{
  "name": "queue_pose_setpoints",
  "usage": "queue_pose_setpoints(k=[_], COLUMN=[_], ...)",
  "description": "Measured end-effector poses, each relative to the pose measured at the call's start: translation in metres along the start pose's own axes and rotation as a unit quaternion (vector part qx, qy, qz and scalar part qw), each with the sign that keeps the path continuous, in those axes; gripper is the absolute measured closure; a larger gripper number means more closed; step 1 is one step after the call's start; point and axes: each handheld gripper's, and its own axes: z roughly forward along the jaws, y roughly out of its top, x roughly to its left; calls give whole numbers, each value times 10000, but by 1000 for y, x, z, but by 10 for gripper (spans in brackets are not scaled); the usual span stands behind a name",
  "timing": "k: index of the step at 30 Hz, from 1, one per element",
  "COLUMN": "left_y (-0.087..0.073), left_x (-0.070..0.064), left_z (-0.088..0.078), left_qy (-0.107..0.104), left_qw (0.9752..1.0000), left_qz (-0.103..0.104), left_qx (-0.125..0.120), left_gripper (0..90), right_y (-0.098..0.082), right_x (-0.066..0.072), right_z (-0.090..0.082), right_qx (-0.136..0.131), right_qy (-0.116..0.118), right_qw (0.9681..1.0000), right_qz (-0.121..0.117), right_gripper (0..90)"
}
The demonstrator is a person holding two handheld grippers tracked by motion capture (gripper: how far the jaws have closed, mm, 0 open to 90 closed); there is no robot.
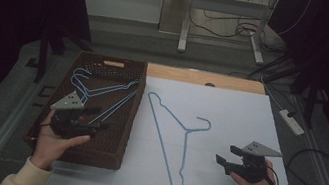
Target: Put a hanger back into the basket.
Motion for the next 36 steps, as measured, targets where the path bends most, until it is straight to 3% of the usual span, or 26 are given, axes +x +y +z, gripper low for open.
queue_pose_setpoints(k=[7,20,29,33,36], left_y=[-4,-14,-18,-20,-21], left_x=[-8,-12,-14,-15,-16], left_z=[5,6,11,12,12], left_qy=[-26,-44,-86,-93,-100], left_qw=[9999,9998,9997,9997,9996], left_qz=[138,178,204,222,221], left_qx=[-11,-53,63,99,110], left_gripper=[345,343,343,341,341], right_y=[0,1,8,14,19], right_x=[0,1,3,11,21], right_z=[-1,0,8,14,20], right_qx=[-16,-12,172,331,417], right_qy=[6,4,-114,-245,-167], right_qw=[10000,10000,9998,9991,9990], right_qz=[0,12,57,67,6], right_gripper=[322,324,328,336,366])
